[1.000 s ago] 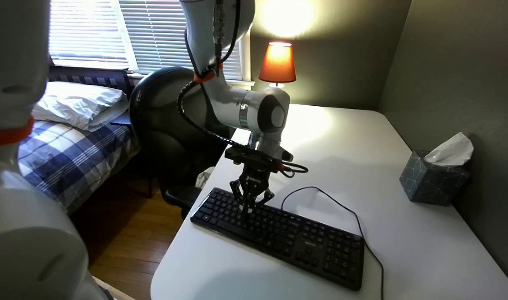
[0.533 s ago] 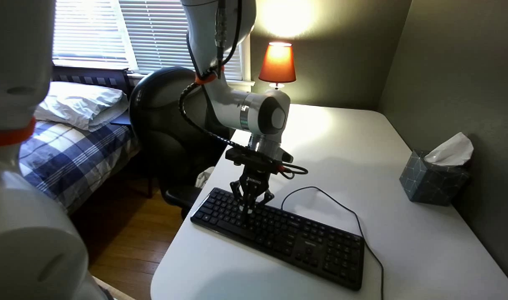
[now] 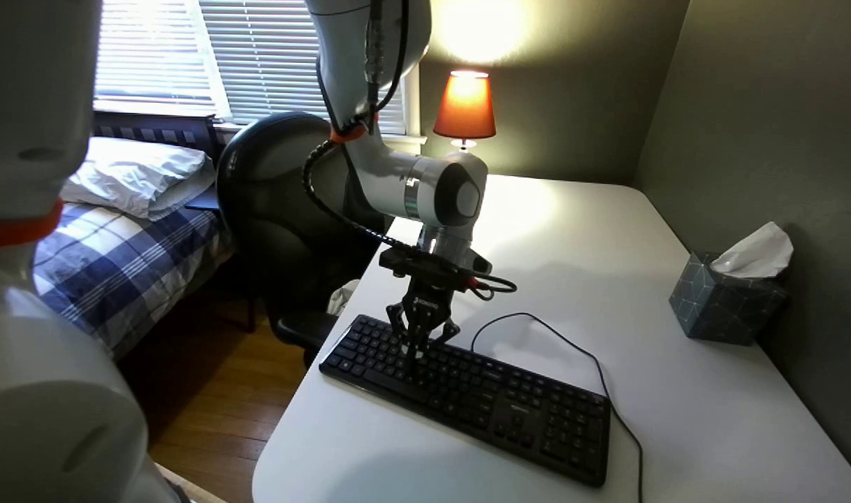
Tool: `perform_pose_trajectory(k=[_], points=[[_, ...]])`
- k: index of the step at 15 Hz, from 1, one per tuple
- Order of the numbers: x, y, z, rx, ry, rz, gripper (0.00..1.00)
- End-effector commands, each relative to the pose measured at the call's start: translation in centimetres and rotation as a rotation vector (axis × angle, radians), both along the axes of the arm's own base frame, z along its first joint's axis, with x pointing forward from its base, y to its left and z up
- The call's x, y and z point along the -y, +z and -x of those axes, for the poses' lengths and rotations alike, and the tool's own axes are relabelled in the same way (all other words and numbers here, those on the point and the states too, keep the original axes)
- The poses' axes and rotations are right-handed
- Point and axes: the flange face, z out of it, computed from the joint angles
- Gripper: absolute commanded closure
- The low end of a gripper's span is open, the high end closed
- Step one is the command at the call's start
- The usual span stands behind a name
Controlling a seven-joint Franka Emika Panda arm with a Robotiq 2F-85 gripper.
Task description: Press a key on the keyboard.
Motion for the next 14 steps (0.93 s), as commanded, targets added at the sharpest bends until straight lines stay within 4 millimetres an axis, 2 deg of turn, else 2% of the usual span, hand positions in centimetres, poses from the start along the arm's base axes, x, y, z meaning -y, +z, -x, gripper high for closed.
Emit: perform_pose_trajectory(k=[1,8,14], points=[[0.2,-0.6,-0.4,-0.015,-0.008,-0.027,1.0],[0.1,0.2,0.0,-0.003,-0.002,-0.025,1.0],[0.0,2.2,0.5,0.044,-0.007,-0.005,1.0]])
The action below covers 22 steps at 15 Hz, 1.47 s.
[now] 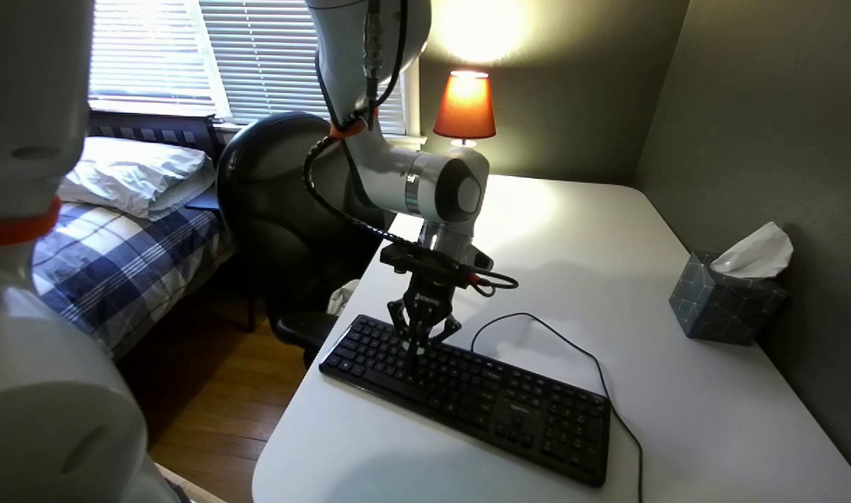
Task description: Press a key on the keyboard.
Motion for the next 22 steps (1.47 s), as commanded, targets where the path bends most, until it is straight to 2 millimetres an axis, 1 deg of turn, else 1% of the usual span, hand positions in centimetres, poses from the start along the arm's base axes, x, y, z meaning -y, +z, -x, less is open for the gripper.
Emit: perform_pose_trajectory(k=[1,2,3,4,5,10,13,14,15,20,21,22], points=[[-0.1,1.8,0.7,0.04,-0.005,-0.001,1.0],[-0.1,2.2,0.8,0.048,-0.009,-0.002,1.0],[-0.1,2.6,0.9,0.06,-0.008,-0.004,0.74],[-0.1,3.0,0.9,0.069,-0.014,-0.005,0.73],[0.0,3.4,0.9,0.078,-0.014,-0.002,0.68],[0.1,5.1,1.6,0.118,-0.022,0.003,0.31],[0.1,5.9,2.1,0.148,-0.026,0.008,0.07],[0.1,6.1,2.2,0.158,-0.027,0.009,0.02],[0.1,6.3,2.4,0.165,-0.03,0.011,0.0],[0.1,7.1,3.0,0.195,-0.047,0.023,0.0],[0.2,6.7,2.0,0.165,-0.022,0.02,0.0],[0.2,6.8,2.1,0.167,-0.024,0.021,0.0]])
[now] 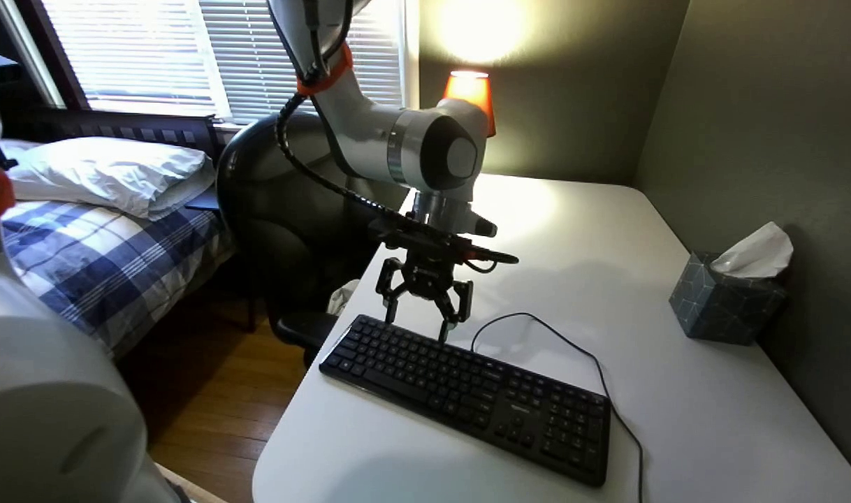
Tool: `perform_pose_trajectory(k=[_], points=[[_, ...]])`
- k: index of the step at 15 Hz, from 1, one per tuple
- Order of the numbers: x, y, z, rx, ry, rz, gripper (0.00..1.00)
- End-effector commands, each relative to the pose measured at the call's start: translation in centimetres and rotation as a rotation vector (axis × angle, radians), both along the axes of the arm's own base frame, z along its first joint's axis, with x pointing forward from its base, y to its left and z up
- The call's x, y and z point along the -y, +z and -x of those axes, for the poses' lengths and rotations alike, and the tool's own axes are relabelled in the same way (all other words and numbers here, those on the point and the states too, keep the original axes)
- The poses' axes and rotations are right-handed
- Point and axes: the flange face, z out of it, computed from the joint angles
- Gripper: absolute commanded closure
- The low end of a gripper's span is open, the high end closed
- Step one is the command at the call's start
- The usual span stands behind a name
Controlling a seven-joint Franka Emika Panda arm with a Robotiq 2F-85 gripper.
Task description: Press a key on the keyboard.
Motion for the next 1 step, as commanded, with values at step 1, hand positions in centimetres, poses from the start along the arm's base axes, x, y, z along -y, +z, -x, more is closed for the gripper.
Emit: perform_pose_trajectory(k=[1], points=[[0.0,0.11,0.03,0.001,-0.002,0.0,0.0]])
